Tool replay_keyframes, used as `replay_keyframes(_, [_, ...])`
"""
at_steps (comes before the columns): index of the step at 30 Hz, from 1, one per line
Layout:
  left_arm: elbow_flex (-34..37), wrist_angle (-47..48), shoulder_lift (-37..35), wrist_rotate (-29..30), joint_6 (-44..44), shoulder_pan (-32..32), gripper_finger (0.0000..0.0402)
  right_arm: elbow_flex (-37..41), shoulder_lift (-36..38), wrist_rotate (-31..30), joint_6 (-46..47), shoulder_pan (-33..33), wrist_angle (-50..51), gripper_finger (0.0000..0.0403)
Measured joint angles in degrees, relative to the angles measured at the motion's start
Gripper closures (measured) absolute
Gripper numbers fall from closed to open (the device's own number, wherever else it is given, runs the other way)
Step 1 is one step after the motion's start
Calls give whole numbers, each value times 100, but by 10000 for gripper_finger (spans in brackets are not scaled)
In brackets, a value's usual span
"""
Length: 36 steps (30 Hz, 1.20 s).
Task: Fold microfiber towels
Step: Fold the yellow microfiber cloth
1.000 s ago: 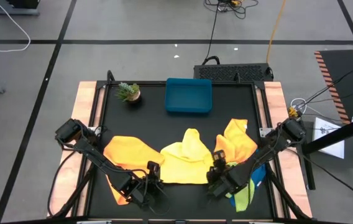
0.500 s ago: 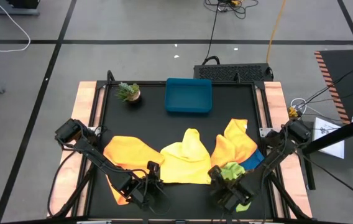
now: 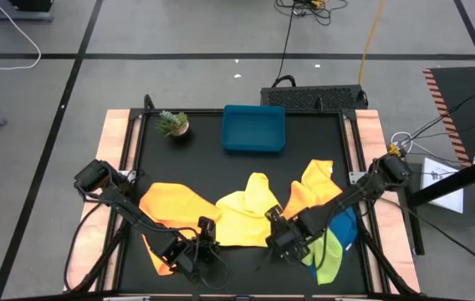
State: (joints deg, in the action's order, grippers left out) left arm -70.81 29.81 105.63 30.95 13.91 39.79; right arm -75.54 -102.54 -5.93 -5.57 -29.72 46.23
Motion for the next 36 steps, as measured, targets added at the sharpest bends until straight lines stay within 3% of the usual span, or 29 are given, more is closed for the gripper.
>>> replay_keyframes(9, [0, -3, -1, -47, 4, 0, 390, -1, 0, 458, 385, -47, 322, 279])
replay_keyframes(36, [0, -1, -1, -56, 24, 0, 397, 3, -439, 447, 87, -443, 345, 292])
